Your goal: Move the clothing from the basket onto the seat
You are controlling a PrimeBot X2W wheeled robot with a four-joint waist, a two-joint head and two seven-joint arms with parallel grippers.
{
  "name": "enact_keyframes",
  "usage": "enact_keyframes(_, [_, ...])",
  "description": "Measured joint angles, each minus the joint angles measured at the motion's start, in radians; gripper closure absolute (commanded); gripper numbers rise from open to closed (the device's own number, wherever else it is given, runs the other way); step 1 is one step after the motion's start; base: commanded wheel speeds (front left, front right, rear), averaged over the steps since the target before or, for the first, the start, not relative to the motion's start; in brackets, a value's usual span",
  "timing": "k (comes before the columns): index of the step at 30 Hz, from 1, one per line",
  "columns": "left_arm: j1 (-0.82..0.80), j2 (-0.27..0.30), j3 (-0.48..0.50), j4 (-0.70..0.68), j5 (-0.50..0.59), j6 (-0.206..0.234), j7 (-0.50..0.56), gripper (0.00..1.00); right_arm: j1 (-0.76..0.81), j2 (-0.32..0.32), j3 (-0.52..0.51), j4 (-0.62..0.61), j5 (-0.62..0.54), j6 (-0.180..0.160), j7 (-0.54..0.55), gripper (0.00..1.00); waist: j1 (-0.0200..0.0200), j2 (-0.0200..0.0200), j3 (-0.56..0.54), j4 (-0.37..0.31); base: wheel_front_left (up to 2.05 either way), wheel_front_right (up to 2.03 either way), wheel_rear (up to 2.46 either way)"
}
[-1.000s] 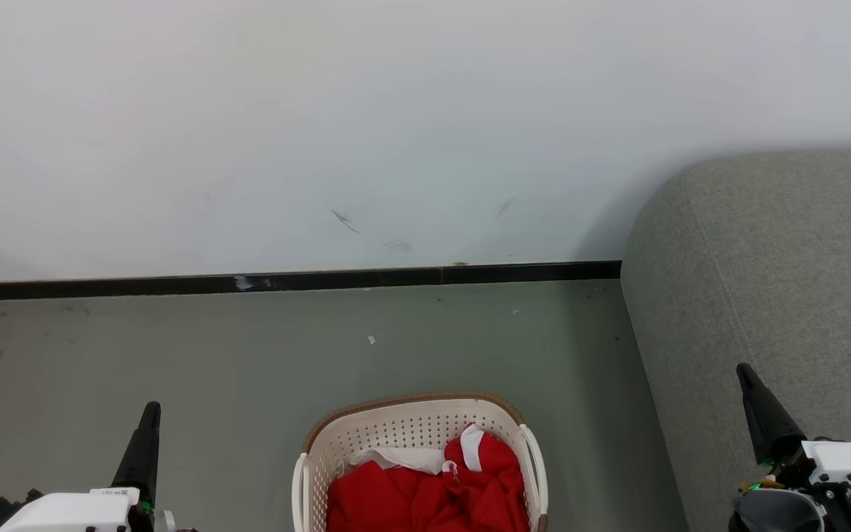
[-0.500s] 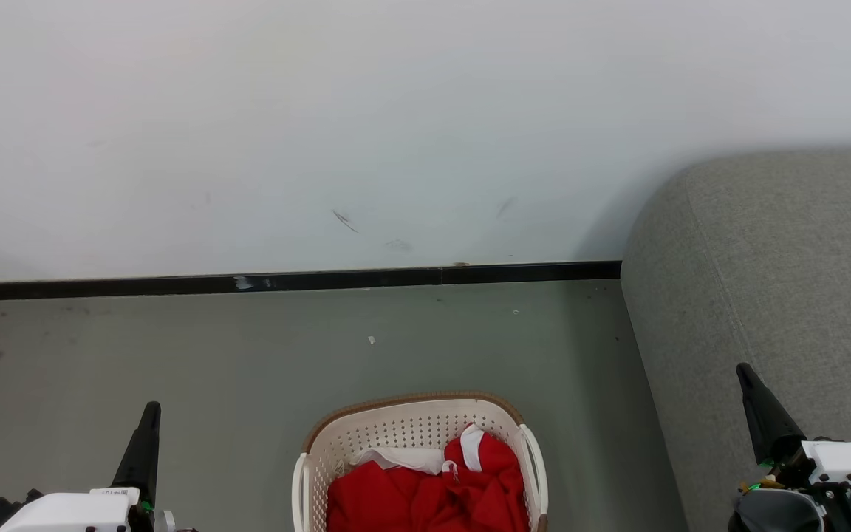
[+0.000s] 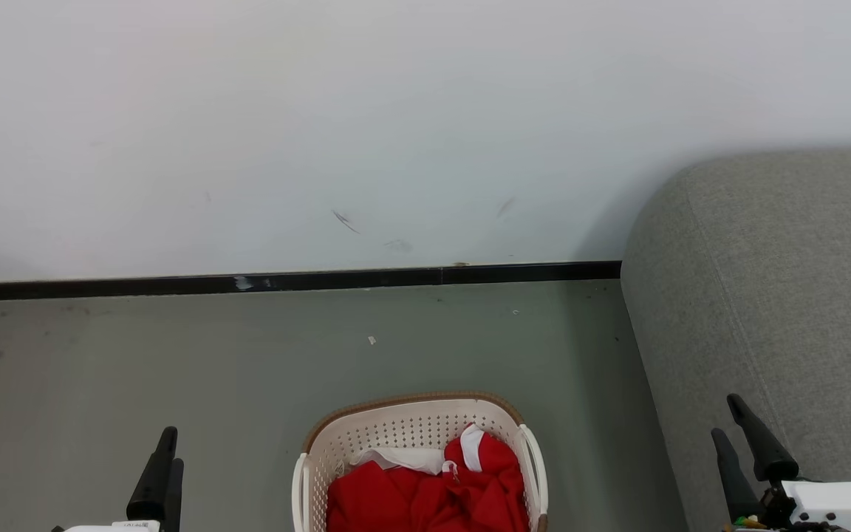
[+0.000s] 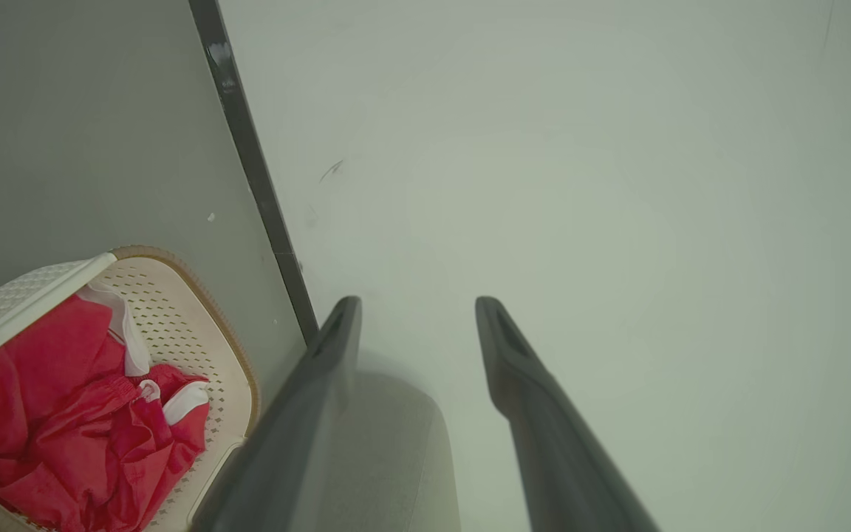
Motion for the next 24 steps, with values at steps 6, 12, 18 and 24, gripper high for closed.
enact_keyframes(6, [0.0, 0.001, 0.0, -0.008, 0.0, 0.0, -0.011, 0.0, -0.001, 0.0, -0.005, -0.014, 0.0, 0.0, -0.002, 0.0, 0.0, 0.0, 0.0, 0.0, 0.0, 0.0, 0.0])
enact_keyframes(12, [-0.001, 0.001, -0.009, -0.023, -0.001, 0.0, -0.024, 0.0, -0.002, 0.002, -0.006, -0.038, -0.001, 0.0, -0.01, 0.0, 0.0003, 0.0, 0.0, 0.0, 0.0, 0.0, 0.0])
enact_keyframes(18, [-0.002, 0.001, -0.016, -0.04, 0.001, -0.001, -0.04, 0.0, -0.002, 0.006, -0.006, -0.063, -0.009, 0.0, -0.014, 0.0, 0.0017, 0.0, 0.0, 0.001, 0.0, 0.0, 0.0])
enact_keyframes(24, [-0.005, 0.0, -0.026, -0.056, 0.015, -0.001, -0.063, 0.0, -0.003, 0.007, -0.006, -0.087, -0.029, 0.0, -0.022, 0.0, 0.0051, 0.0, -0.002, 0.002, 0.0, 0.0, 0.0])
